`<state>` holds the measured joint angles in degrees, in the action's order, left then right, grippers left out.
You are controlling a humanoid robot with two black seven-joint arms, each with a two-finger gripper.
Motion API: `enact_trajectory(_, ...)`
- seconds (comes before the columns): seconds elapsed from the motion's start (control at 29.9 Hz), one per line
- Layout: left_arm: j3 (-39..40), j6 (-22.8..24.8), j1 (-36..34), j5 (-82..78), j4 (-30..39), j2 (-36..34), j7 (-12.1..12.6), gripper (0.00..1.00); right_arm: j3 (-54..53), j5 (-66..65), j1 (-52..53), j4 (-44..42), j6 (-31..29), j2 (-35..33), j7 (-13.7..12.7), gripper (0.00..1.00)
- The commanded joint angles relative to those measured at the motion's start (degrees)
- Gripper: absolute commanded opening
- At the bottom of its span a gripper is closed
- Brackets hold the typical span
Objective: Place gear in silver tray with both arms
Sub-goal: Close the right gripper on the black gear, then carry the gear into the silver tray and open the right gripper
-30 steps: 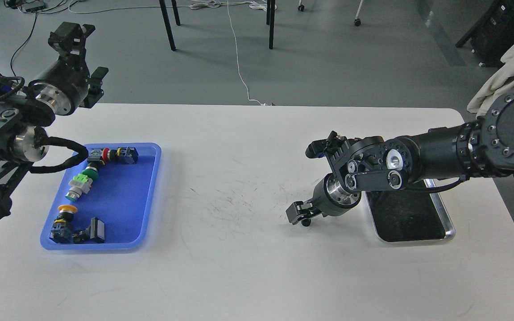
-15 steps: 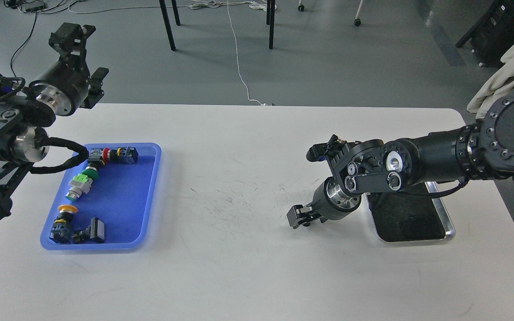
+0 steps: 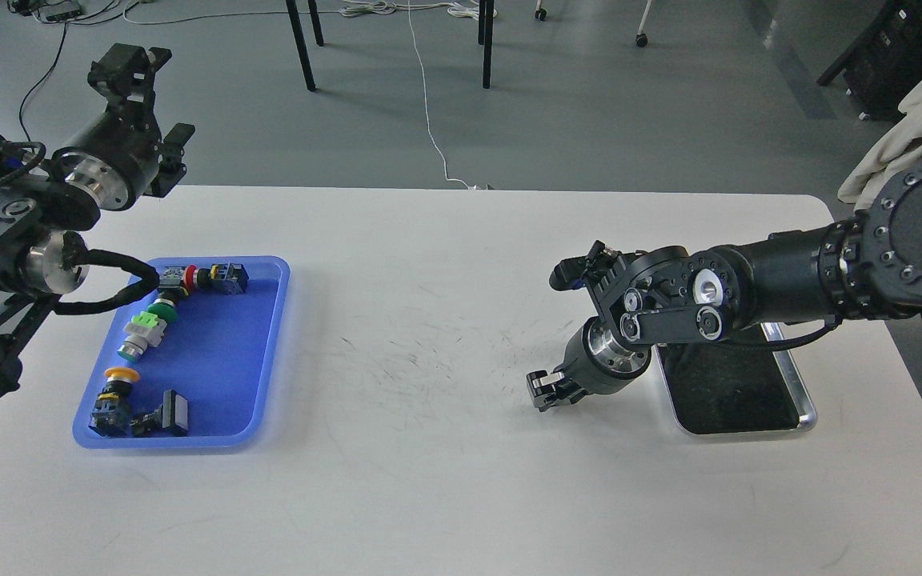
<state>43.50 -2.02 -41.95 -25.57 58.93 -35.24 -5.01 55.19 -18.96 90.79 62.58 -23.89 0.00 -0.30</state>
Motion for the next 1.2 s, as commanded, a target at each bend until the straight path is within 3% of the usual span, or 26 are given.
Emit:
enact_trajectory(0.0, 0.01, 0.0, 0.03, 0.0, -0.05, -0.09, -0.08, 0.98, 0.1, -0.11, 0.09, 0.0, -0.1, 0.0, -0.05, 0.23)
enact_trajectory(0.27, -0.08, 0.0, 0.03, 0.0, -0.05, 0.0, -0.35, 0.98, 0.18, -1.07, 0.18, -0.53, -0.19, 0.0, -0.05, 0.03)
enact_trajectory(0.57, -0.08, 0.0, 0.03, 0.0, -0.05, 0.0, -0.44, 0.98, 0.01, -0.9, 4.21, 0.34, -0.54, 0.0, 0.04, 0.02)
enact_trajectory(0.77, -0.17, 0.0, 0.03, 0.0, -0.14, 0.17, -0.35, 0.98, -2.36, -1.34, 15.2, 9.38, -1.42, 0.0, 0.56, 0.02)
enact_trajectory(0.9, -0.35, -0.09, 0.03, -0.09, -0.14, 0.61, -0.35, 0.98, -2.72, -8.34, 17.58, 15.28, -1.95, -13.4, 0.56, 0.02)
enact_trajectory(1.04, -0.43, -0.09, 0.03, -0.09, -0.14, 1.05, -0.35, 0.98, -2.72, -17.05, 15.83, 15.12, -3.35, -27.65, 0.74, 0.02)
enact_trajectory(1.17, -0.43, -0.09, 0.03, -0.09, -0.14, 1.14, -0.35, 0.98, -2.8, -23.3, 11.88, 14.68, -3.71, -37.6, 0.83, 0.02)
